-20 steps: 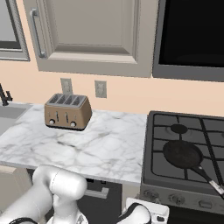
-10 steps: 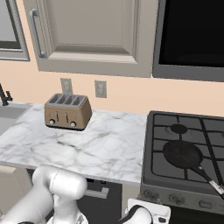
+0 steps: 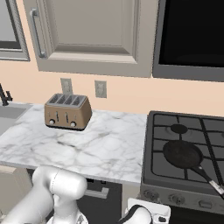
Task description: Pick the pan from the cabinet and place it on the stove. Then turn on the stove burner for the pan.
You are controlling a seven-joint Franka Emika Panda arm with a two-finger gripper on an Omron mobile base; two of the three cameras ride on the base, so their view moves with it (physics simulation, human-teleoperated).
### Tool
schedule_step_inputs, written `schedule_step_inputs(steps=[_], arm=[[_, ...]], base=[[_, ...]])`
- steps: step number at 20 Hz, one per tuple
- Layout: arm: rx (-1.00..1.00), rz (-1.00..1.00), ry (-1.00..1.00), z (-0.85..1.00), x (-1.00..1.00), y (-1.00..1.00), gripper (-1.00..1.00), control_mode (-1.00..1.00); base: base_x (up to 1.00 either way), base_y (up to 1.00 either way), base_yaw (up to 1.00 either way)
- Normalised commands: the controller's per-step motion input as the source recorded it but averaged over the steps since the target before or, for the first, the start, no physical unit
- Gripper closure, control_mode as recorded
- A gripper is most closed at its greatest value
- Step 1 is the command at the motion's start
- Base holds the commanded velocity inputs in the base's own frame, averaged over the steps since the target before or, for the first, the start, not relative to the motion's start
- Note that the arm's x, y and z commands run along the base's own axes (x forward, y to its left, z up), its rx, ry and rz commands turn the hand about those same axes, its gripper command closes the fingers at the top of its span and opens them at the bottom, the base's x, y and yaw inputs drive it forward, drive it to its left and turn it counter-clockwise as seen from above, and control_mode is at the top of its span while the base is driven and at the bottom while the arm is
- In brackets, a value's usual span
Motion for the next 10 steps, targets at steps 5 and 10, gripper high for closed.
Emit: schedule_step_inputs(steps=[5, 10], arm=[[0.0, 0.0, 0.0, 0.0, 0.03, 0.0, -1.0, -1.0], [0.0, 0.01, 0.0, 0.0, 0.02, 0.0, -1.0, -1.0]], base=[[0.0, 0.0, 0.0], [0.0, 0.0, 0.0]])
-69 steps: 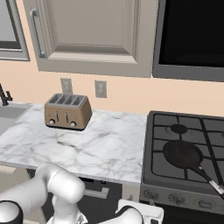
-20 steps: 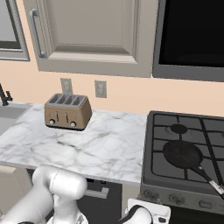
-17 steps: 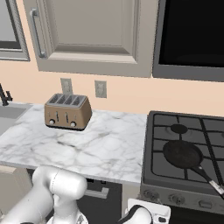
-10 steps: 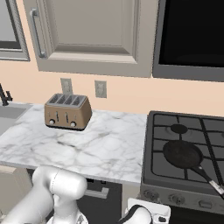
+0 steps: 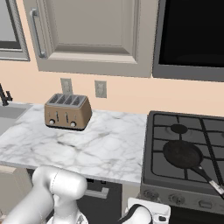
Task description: Pick the pan from the cabinet and place it on the stove. Then turn on the stove burner for the pan.
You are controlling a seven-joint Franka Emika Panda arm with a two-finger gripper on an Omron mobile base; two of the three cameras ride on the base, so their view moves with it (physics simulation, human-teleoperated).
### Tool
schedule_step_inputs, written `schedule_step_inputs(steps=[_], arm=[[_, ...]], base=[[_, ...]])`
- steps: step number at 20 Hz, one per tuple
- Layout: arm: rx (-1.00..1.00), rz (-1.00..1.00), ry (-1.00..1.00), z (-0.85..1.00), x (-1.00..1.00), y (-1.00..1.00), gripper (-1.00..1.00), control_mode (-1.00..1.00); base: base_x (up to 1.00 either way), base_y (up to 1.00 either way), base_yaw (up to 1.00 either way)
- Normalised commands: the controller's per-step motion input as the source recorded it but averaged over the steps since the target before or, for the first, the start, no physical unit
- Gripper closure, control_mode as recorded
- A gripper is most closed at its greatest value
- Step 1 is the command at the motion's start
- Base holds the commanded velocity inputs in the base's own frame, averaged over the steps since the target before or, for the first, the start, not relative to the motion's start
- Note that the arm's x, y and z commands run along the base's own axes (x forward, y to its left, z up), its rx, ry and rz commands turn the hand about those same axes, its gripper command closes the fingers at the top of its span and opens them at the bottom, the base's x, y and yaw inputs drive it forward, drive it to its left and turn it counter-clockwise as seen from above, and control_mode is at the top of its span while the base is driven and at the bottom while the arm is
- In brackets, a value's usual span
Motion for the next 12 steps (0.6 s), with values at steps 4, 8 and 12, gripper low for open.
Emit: schedule_step_inputs(steps=[4, 8, 12], arm=[[0.0, 0.01, 0.0, 0.0, 0.02, 0.0, -1.0, -1.0], [0.0, 0.01, 0.0, 0.0, 0.05, 0.0, -1.0, -1.0], [0.0, 0.01, 0.0, 0.0, 0.05, 0.0, -1.0, -1.0]], base=[[0.0, 0.0, 0.0], [0.0, 0.0, 0.0], [0.0, 0.0, 0.0]])
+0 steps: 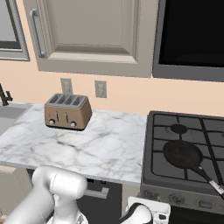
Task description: Pick the pan from the cabinet and place it on the stove. Then turn on the stove burner for the pan.
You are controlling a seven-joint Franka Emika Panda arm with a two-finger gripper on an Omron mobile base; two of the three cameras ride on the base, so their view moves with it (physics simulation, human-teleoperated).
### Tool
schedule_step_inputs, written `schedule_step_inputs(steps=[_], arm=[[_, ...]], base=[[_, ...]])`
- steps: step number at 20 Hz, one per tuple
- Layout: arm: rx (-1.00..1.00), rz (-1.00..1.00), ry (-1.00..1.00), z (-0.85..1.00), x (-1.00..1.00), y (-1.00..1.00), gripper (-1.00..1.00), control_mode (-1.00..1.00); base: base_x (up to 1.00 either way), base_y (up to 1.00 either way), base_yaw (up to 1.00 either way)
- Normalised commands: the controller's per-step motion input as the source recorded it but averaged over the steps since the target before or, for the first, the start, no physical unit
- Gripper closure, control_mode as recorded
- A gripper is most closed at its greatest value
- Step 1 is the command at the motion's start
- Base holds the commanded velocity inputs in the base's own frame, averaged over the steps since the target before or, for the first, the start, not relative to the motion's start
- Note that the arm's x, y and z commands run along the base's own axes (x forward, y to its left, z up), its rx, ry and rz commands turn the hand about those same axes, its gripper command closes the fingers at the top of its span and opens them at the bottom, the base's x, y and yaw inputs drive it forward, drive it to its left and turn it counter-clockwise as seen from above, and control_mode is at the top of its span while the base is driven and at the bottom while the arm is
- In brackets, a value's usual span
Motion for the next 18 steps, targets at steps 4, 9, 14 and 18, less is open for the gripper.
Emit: schedule_step_inputs(steps=[4, 9, 14, 18], arm=[[0.0, 0.01, 0.0, 0.0, 0.07, 0.0, -1.0, -1.0], [0.0, 0.02, 0.0, -0.01, 0.08, 0.0, -1.0, -1.0], [0.0, 0.02, 0.0, -0.06, 0.06, -0.02, -1.0, -1.0], [0.0, 0.01, 0.0, -0.14, 0.03, -0.07, -1.0, -1.0]], base=[[0.0, 0.0, 0.0], [0.0, 0.0, 0.0], [0.0, 0.0, 0.0], [0.0, 0.0, 0.0]])
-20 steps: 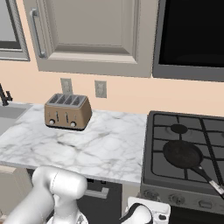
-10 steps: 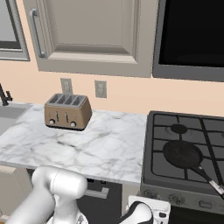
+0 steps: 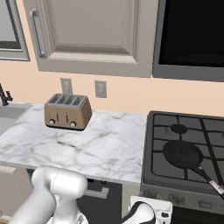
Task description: Pick the pan from the cabinet and place it on the stove. Then turn on the stove burner for the pan.
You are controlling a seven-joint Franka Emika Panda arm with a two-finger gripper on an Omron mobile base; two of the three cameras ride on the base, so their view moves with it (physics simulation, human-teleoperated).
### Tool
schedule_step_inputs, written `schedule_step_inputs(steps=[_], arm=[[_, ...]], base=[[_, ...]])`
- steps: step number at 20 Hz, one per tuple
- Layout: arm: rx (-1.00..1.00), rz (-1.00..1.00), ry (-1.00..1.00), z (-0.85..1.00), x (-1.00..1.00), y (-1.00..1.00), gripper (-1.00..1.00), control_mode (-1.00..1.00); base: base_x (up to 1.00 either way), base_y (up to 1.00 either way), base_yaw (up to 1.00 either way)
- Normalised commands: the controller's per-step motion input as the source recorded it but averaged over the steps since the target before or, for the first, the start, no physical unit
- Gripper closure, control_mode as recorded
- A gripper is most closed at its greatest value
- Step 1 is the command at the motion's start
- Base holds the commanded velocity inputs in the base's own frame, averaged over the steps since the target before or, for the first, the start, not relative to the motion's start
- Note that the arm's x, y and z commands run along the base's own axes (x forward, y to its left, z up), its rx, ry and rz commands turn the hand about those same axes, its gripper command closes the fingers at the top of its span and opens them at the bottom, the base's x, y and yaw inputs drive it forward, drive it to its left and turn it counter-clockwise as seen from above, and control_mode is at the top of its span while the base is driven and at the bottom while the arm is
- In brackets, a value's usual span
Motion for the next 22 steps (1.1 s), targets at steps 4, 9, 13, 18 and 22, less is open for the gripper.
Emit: schedule_step_inputs(steps=[4, 9, 13, 18, 22], arm=[[0.0, 0.01, -0.01, -0.17, 0.0, -0.1, -1.0, -1.0], [0.0, 0.0, -0.02, -0.1, 0.0, -0.02, -1.0, -1.0], [0.0, 0.0, -0.02, -0.14, 0.0, 0.0, -1.0, -1.0], [0.0, 0.0, -0.02, -0.19, 0.0, 0.0, -1.0, -1.0], [0.0, 0.01, -0.02, -0.21, 0.02, 0.0, 1.0, -1.0]], base=[[0.0, 0.0, 0.0], [0.0, 0.0, 0.0], [0.0, 0.0, 0.0], [0.0, 0.0, 0.0], [0.0, 0.0, 0.0]])
